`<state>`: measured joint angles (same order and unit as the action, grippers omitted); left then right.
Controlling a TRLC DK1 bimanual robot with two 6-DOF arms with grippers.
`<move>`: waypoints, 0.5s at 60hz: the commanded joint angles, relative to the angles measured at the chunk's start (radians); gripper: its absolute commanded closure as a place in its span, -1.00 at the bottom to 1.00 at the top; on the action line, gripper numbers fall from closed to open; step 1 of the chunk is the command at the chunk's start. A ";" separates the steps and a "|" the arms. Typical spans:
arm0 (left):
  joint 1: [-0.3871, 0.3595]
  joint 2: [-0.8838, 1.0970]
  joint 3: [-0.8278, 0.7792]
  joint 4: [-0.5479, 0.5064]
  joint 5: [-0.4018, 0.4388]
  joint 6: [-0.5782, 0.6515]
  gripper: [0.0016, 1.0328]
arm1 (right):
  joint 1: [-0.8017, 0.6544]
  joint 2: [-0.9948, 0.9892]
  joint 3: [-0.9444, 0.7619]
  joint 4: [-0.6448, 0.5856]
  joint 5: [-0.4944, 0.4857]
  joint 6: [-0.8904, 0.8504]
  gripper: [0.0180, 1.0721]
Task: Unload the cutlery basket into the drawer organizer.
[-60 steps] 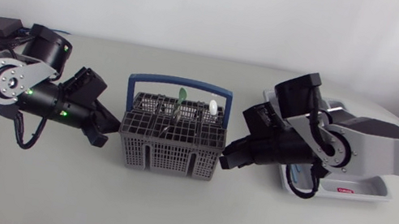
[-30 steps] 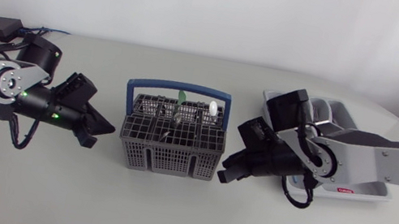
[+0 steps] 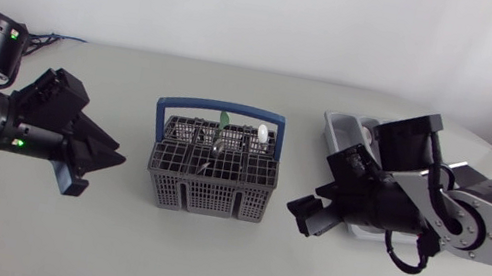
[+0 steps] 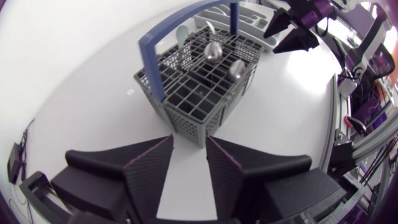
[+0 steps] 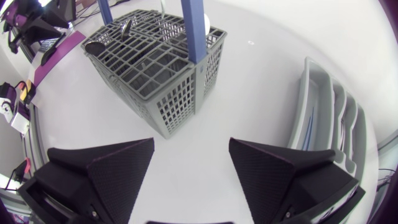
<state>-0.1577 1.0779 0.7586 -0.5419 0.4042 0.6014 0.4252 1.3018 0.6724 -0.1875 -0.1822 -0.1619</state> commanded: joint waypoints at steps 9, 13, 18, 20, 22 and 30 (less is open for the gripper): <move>-0.394 -0.039 0.107 -0.087 -0.289 -0.209 -0.73 | -0.013 -0.030 -0.057 -0.017 0.006 -0.010 -0.88; -0.490 -0.004 0.146 -0.107 -0.369 -0.256 -0.73 | -0.011 -0.035 -0.059 -0.017 0.006 -0.005 -0.88; -0.589 0.057 0.200 -0.128 -0.475 -0.311 -0.73 | -0.009 -0.042 -0.060 -0.018 0.006 -0.001 -0.88; -0.615 0.083 0.219 -0.135 -0.505 -0.333 -0.73 | -0.008 -0.045 -0.060 -0.018 0.007 -0.001 -0.88; -0.637 0.117 0.242 -0.136 -0.539 -0.353 -0.73 | -0.008 -0.047 -0.060 -0.018 0.009 0.001 -0.88; -0.694 0.217 0.306 -0.150 -0.617 -0.416 -0.73 | -0.009 -0.055 -0.060 -0.020 0.010 0.001 -0.88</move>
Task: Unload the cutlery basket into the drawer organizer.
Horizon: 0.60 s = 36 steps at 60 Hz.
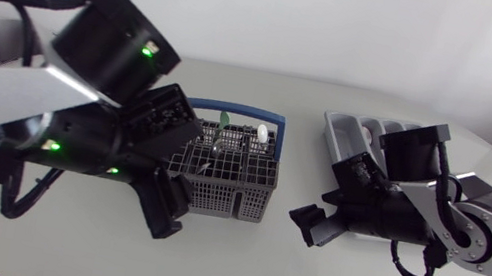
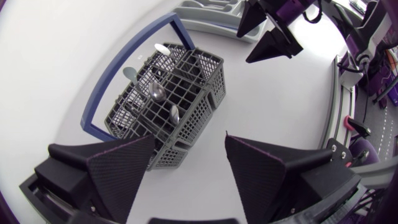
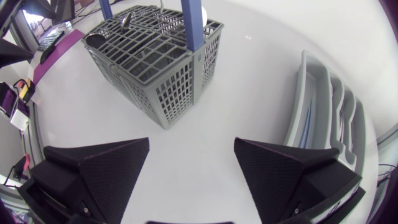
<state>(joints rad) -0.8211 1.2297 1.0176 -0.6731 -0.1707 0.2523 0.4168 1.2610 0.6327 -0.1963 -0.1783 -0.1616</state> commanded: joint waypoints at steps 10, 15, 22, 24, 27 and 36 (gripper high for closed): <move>-0.044 0.177 0.101 -0.019 -0.105 -0.090 -0.73 | -0.001 -0.018 -0.028 -0.009 0.007 0.000 -0.88; -0.055 0.225 0.118 -0.019 -0.133 -0.107 -0.73 | -0.003 -0.017 -0.034 -0.006 0.007 -0.003 -0.88; -0.072 0.283 0.142 -0.019 -0.196 -0.140 -0.72 | -0.010 -0.015 -0.036 -0.002 0.005 -0.007 -0.88; -0.072 0.297 0.150 -0.019 -0.205 -0.147 -0.72 | -0.012 -0.014 -0.036 0.000 0.005 -0.009 -0.88; -0.070 0.317 0.161 -0.019 -0.219 -0.156 -0.71 | -0.013 -0.012 -0.036 0.003 0.003 -0.010 -0.88; -0.064 0.347 0.180 -0.016 -0.268 -0.174 -0.62 | -0.018 -0.012 -0.036 0.003 0.002 -0.012 -0.88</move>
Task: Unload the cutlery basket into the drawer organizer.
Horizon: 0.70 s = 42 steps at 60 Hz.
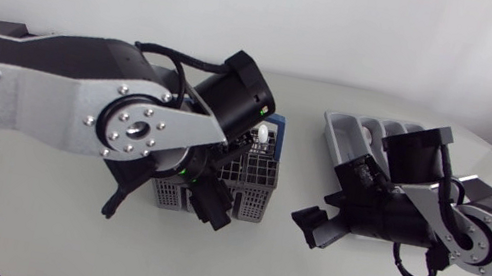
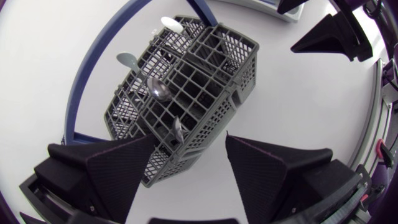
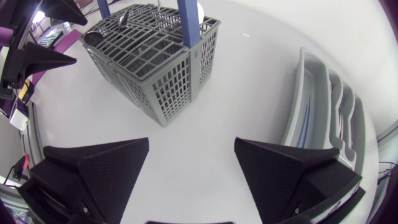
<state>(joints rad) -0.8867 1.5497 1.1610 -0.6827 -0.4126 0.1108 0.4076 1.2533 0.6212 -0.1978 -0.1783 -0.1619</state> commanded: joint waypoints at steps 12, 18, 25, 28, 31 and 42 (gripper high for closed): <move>0.002 0.058 0.037 0.009 -0.095 -0.040 -0.47 | -0.029 -0.005 -0.028 0.005 -0.012 -0.027 -0.87; 0.006 0.066 0.035 0.017 -0.098 -0.040 -0.32 | -0.033 -0.005 -0.032 0.005 -0.012 -0.030 -0.88; 0.008 0.072 0.031 0.035 -0.101 -0.040 -0.14 | -0.039 -0.006 -0.040 0.012 -0.021 -0.033 -0.88; 0.008 0.075 0.031 0.037 -0.106 -0.040 -0.12 | -0.041 -0.005 -0.043 0.014 -0.024 -0.033 -0.87; 0.008 0.076 0.028 0.043 -0.120 -0.040 -0.06 | -0.041 -0.005 -0.046 0.014 -0.027 -0.036 -0.87; 0.006 0.078 0.025 0.045 -0.137 -0.043 0.14 | -0.055 -0.005 -0.054 0.015 -0.036 -0.039 -0.87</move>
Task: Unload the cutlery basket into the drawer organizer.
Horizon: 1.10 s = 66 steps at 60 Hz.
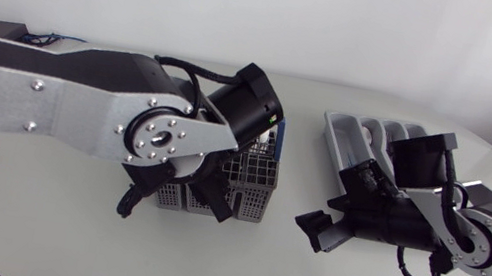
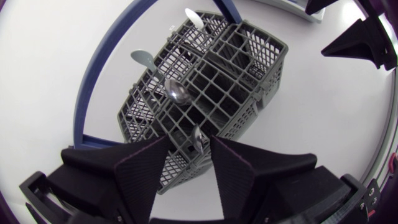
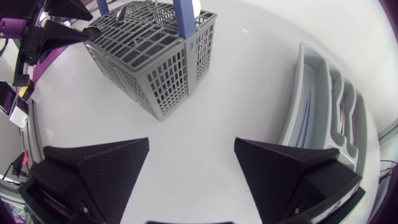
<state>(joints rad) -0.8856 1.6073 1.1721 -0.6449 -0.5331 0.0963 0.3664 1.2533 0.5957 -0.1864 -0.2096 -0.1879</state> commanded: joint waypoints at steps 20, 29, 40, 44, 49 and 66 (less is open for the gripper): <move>0.005 0.045 0.008 0.016 -0.028 -0.033 0.27 | -0.015 -0.011 -0.037 0.004 -0.008 -0.015 -0.87; 0.007 0.045 0.003 0.025 -0.036 -0.032 0.42 | -0.014 -0.012 -0.042 0.004 -0.008 -0.015 -0.88; 0.013 0.054 -0.008 0.039 -0.036 -0.032 0.59 | -0.014 -0.015 -0.043 0.004 -0.008 -0.015 -0.87; 0.013 0.059 -0.011 0.042 -0.038 -0.032 0.61 | -0.014 -0.017 -0.043 0.004 -0.008 -0.015 -0.88; 0.011 0.066 -0.015 0.047 -0.054 -0.032 0.66 | -0.014 -0.017 -0.045 0.005 -0.008 -0.015 -0.88; -0.026 0.023 -0.038 0.065 -0.091 -0.013 0.76 | -0.014 -0.023 -0.050 0.005 -0.008 -0.015 -0.88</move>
<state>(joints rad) -0.8932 1.6520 1.1637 -0.5896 -0.5945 0.0822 0.3569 1.2411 0.5720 -0.1837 -0.2127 -0.1879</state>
